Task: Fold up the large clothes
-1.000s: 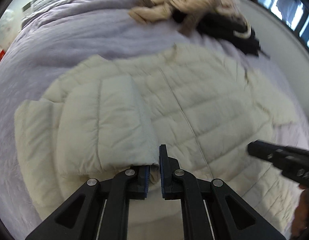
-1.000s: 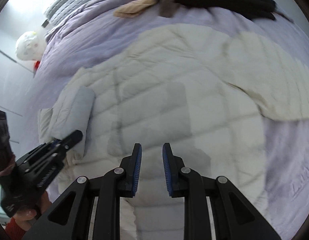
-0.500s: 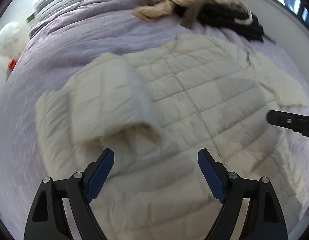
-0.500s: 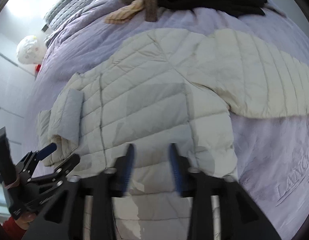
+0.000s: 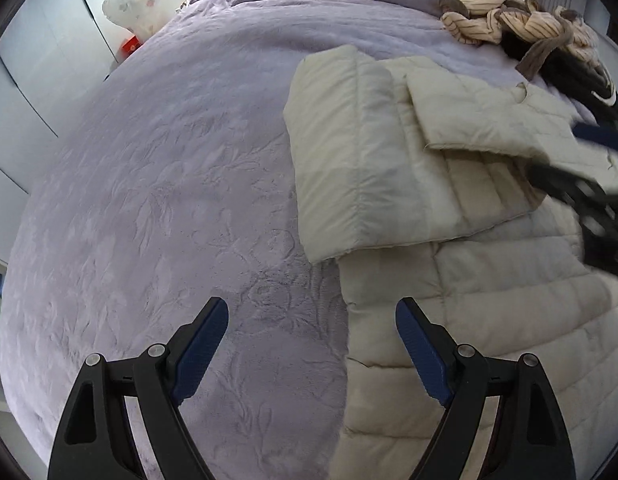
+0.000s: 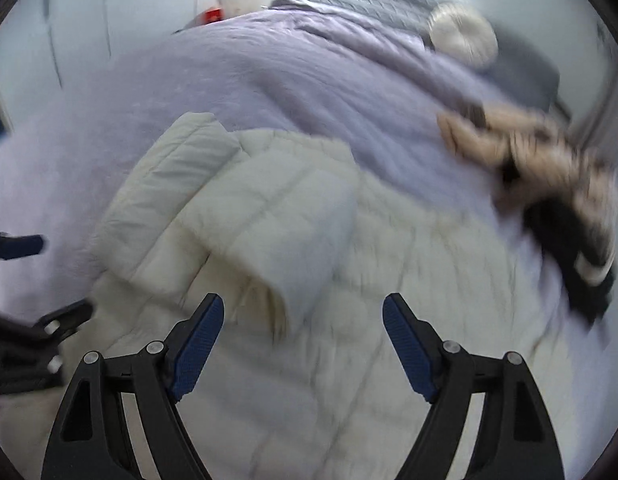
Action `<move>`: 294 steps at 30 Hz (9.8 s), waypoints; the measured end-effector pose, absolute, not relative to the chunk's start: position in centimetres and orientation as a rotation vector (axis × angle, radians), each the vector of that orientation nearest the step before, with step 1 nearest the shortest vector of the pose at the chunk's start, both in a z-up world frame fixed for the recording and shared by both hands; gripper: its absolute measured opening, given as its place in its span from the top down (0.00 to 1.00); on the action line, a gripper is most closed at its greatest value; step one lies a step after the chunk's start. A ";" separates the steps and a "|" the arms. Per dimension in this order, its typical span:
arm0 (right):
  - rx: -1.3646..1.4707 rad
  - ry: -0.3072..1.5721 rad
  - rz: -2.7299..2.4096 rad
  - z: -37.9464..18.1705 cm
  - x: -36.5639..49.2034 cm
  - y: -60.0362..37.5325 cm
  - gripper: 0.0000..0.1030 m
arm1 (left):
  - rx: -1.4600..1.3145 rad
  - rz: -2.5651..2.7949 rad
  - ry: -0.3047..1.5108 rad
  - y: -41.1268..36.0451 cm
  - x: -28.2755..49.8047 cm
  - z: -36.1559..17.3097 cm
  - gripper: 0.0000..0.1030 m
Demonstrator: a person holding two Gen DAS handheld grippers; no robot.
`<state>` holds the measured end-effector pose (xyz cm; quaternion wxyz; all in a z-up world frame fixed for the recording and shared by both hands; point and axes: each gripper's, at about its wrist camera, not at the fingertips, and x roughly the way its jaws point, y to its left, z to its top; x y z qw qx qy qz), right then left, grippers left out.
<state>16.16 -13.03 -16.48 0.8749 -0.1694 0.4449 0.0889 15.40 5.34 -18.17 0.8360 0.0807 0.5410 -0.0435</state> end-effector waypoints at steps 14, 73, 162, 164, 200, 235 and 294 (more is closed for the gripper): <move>0.441 0.998 -0.129 -18.0 17.3 -26.3 0.97 | 0.069 -0.045 1.154 7.4 18.2 -19.0 0.16; 0.831 1.079 -0.215 -19.1 8.0 -39.3 0.59 | 0.161 -0.131 1.139 1.4 23.8 -16.0 0.16; 0.568 1.035 0.190 -19.1 18.4 -31.0 0.90 | -0.008 -0.175 1.155 -4.5 23.6 -15.1 0.16; 0.560 1.051 0.176 -19.7 18.2 -30.9 0.71 | -0.027 -0.177 1.155 -4.3 23.8 -15.2 0.16; 0.088 1.001 0.311 -16.7 18.6 -22.2 0.16 | -0.620 -0.529 1.235 1.4 29.8 -17.4 0.16; 0.860 1.001 0.062 -19.3 11.6 -41.0 0.16 | -0.390 -0.595 1.224 -3.6 27.2 -16.9 0.94; 0.482 1.086 -0.207 -22.2 18.8 -46.5 0.85 | 0.057 -0.345 1.229 -5.4 26.8 -21.1 0.94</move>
